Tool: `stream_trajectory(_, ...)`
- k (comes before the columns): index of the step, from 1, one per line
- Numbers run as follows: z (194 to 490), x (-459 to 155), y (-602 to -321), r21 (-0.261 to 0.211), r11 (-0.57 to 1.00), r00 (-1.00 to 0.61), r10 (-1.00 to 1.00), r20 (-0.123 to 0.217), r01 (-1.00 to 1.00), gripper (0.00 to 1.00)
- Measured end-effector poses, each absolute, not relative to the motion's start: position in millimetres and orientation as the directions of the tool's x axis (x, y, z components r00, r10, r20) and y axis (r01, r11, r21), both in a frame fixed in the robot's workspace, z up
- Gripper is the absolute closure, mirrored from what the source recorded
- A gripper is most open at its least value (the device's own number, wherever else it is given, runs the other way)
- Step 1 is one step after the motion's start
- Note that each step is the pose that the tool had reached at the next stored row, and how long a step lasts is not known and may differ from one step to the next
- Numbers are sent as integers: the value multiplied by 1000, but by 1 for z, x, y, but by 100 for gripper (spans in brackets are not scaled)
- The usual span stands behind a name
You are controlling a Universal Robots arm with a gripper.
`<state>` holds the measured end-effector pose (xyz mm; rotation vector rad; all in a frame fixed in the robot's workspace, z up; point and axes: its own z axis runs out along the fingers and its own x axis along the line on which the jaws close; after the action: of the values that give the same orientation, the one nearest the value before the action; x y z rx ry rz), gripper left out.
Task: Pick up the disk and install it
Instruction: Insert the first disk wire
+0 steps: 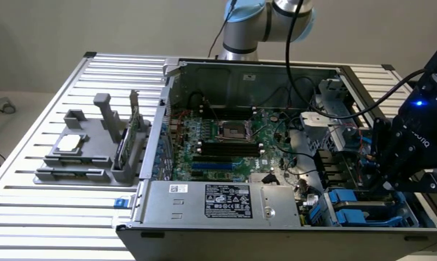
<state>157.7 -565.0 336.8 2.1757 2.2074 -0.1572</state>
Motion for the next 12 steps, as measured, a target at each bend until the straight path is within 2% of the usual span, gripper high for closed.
stream_trajectory(12, 336, 158, -567, -46, 13, -17, 996, -93, 999, 83)
